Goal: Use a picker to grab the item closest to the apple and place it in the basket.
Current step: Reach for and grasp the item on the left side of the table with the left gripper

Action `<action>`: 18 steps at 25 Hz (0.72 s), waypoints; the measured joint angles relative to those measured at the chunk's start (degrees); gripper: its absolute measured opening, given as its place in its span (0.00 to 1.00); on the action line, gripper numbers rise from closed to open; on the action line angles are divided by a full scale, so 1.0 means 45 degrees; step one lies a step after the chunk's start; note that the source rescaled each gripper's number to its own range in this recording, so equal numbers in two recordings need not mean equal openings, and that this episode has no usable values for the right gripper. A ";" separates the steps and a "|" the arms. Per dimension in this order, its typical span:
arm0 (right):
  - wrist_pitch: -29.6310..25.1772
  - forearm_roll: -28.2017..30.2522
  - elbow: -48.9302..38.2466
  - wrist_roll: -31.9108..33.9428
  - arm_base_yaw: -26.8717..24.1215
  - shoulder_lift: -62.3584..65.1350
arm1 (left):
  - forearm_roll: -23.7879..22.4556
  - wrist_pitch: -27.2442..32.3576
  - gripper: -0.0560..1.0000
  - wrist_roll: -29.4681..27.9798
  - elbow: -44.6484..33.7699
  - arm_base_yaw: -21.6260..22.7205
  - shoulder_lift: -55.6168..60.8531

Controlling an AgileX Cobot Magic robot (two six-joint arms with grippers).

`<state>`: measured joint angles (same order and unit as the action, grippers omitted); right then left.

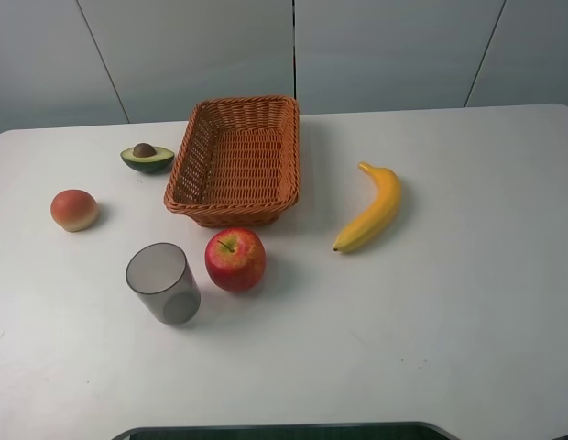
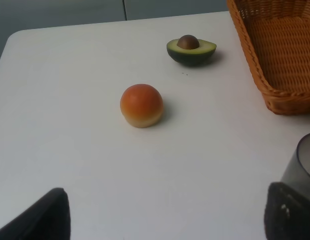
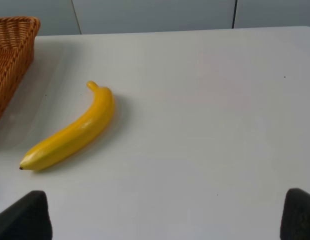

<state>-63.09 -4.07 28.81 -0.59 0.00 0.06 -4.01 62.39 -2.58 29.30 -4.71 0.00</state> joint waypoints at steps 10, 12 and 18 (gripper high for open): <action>0.0000 0.0000 0.0000 0.0000 0.0000 0.0000 | 0.0000 0.0000 0.99 0.0000 0.0000 0.0000 0.0000; 0.0000 0.0000 0.0000 0.0000 0.0000 0.0000 | 0.0023 0.0000 0.99 0.0000 0.0000 0.0000 0.0000; 0.0000 0.0000 0.0000 0.0000 0.0000 0.0000 | 0.0891 -0.0048 0.99 0.1899 0.0230 0.0000 -0.0494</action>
<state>-63.09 -4.07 28.81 -0.59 0.00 0.06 0.00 62.17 5.97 30.33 -4.71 -2.22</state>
